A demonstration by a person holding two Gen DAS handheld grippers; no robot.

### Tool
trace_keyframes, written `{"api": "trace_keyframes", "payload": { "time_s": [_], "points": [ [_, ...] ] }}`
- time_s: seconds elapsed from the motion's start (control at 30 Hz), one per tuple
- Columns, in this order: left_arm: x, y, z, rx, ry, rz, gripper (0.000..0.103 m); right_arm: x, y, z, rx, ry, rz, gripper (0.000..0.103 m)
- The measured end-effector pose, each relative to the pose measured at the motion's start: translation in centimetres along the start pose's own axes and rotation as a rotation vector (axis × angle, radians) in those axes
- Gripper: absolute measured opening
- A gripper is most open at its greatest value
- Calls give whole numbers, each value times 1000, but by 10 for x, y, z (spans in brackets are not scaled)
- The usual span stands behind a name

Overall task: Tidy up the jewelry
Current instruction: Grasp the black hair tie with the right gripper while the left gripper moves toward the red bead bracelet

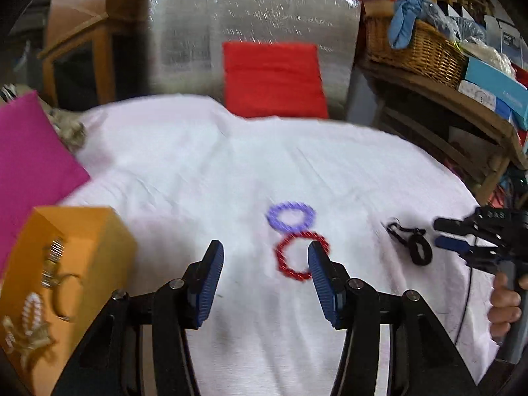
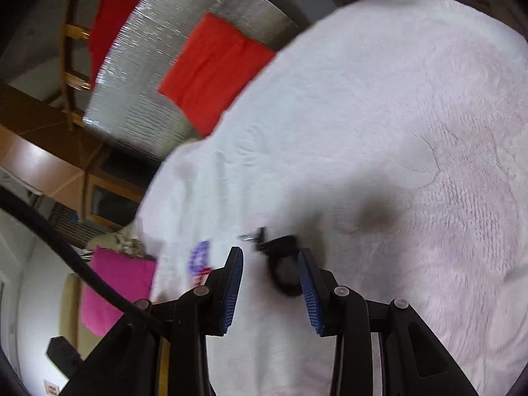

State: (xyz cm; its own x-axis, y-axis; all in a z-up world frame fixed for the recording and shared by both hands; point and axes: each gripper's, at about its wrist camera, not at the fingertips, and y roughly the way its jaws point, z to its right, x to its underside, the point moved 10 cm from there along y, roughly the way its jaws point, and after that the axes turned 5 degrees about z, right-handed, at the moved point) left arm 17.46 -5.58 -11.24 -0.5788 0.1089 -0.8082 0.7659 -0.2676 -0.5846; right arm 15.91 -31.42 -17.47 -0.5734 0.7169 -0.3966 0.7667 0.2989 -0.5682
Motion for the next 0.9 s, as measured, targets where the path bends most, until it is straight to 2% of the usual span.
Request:
{"api": "trace_keyframes", "payload": {
  "time_s": [0.1,0.2,0.5,0.57,0.63,0.67,0.7,0.73,0.8,0.9],
  "points": [
    [9,11,10,50,-28,-39,44,-5,13,-5,15,-35,-12,40],
    [16,19,19,74,-33,-65,43,-5,23,-1,15,-34,-27,45],
    [26,35,46,107,-20,-92,43,1,41,-1,48,-107,-51,44],
    [27,38,53,122,-10,-89,43,4,40,-4,33,-117,-72,31],
    [29,42,61,131,6,-96,42,10,38,-4,40,-133,-96,25],
    [31,46,64,134,12,-107,32,11,36,-4,42,-138,-101,24],
    [35,50,67,134,14,-127,16,13,32,-3,36,-137,-113,22],
    [41,56,71,146,7,-162,11,14,30,-2,28,-128,-120,22],
    [51,64,73,154,-4,-212,8,16,19,-1,-7,-102,-138,21],
    [53,63,76,169,7,-218,6,18,1,1,-49,-60,-147,20]
  ]
}}
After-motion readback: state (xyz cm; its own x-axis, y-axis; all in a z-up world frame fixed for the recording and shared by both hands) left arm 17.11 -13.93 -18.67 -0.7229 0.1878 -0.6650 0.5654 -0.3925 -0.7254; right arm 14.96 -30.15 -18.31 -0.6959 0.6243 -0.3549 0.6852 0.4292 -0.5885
